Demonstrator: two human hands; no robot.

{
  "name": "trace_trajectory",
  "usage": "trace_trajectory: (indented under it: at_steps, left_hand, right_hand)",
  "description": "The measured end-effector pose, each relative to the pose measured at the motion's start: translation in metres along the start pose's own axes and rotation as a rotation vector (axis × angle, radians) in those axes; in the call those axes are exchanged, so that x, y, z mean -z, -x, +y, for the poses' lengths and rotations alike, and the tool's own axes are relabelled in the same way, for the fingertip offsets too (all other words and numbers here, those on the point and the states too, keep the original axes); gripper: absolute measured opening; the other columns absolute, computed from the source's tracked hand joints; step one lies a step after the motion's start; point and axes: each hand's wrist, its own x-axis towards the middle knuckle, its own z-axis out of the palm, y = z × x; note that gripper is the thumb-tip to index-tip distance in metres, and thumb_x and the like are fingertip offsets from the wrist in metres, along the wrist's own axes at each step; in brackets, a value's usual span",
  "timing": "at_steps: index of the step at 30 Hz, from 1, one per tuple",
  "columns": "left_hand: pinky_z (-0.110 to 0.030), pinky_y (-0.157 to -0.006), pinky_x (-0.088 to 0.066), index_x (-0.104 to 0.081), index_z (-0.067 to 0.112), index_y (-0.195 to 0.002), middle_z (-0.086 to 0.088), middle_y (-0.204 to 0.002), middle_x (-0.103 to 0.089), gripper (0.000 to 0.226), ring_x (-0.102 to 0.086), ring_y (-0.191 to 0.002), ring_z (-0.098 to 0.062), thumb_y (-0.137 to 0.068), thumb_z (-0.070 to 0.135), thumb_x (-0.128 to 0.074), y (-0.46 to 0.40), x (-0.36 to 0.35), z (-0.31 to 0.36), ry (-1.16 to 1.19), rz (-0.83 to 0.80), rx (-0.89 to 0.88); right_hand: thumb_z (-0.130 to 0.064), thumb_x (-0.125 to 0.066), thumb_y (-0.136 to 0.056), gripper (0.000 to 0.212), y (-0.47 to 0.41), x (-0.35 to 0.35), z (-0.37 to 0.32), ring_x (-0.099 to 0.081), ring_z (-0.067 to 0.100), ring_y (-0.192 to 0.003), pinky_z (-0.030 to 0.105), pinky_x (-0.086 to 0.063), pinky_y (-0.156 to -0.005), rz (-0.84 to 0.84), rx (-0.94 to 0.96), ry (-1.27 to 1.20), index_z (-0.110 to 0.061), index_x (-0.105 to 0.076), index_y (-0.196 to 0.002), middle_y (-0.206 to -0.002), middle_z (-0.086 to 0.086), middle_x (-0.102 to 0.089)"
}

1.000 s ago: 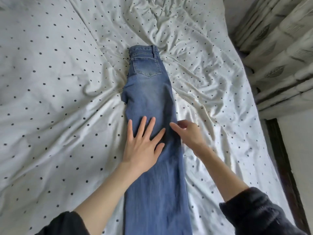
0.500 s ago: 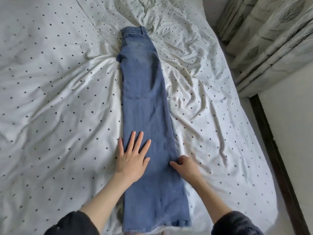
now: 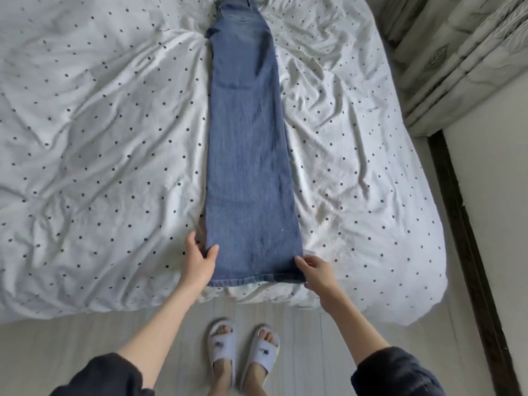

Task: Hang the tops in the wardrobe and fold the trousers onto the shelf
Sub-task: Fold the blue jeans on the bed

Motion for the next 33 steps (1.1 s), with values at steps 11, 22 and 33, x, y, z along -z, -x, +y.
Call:
trace_trajectory:
  at_steps: [11,22,33]
  left_hand:
    - [-0.042,-0.089,-0.052,-0.062,0.004,-0.104,-0.012,-0.106,-0.068,0.023,-0.065,-0.098,-0.026,-0.089,0.022,-0.064,0.032,0.038,0.016,0.075,-0.261,0.266]
    - [-0.017,-0.041,-0.047,-0.056,0.009,-0.078,-0.006,-0.051,-0.062,0.014,-0.06,-0.039,-0.016,-0.091,0.015,-0.055,-0.02,0.067,0.156,0.468,-0.245,0.427]
    - [-0.035,-0.103,-0.035,-0.054,0.005,-0.126,-0.015,-0.131,-0.056,0.063,-0.055,-0.119,-0.03,-0.074,0.038,-0.066,-0.092,0.005,0.111,-0.784,-0.136,-0.755]
  right_hand:
    - [-0.024,-0.062,-0.091,0.02,0.017,0.018,-0.022,-0.061,0.021,-0.078,0.034,-0.056,-0.074,-0.208,-0.183,-0.056,-0.004,-0.061,-0.094,-0.086,0.009,-0.063]
    - [-0.027,-0.055,-0.093,0.02,0.019,0.068,-0.164,-0.062,0.017,-0.06,0.024,-0.052,-0.052,-0.219,-0.211,-0.356,-0.012,-0.059,-0.08,-0.069,0.005,-0.066]
    - [-0.036,-0.05,-0.093,0.053,-0.062,-0.003,-0.154,-0.037,0.027,-0.136,0.032,-0.031,-0.109,0.05,0.649,0.692,-0.008,-0.044,-0.138,-0.148,0.01,-0.037]
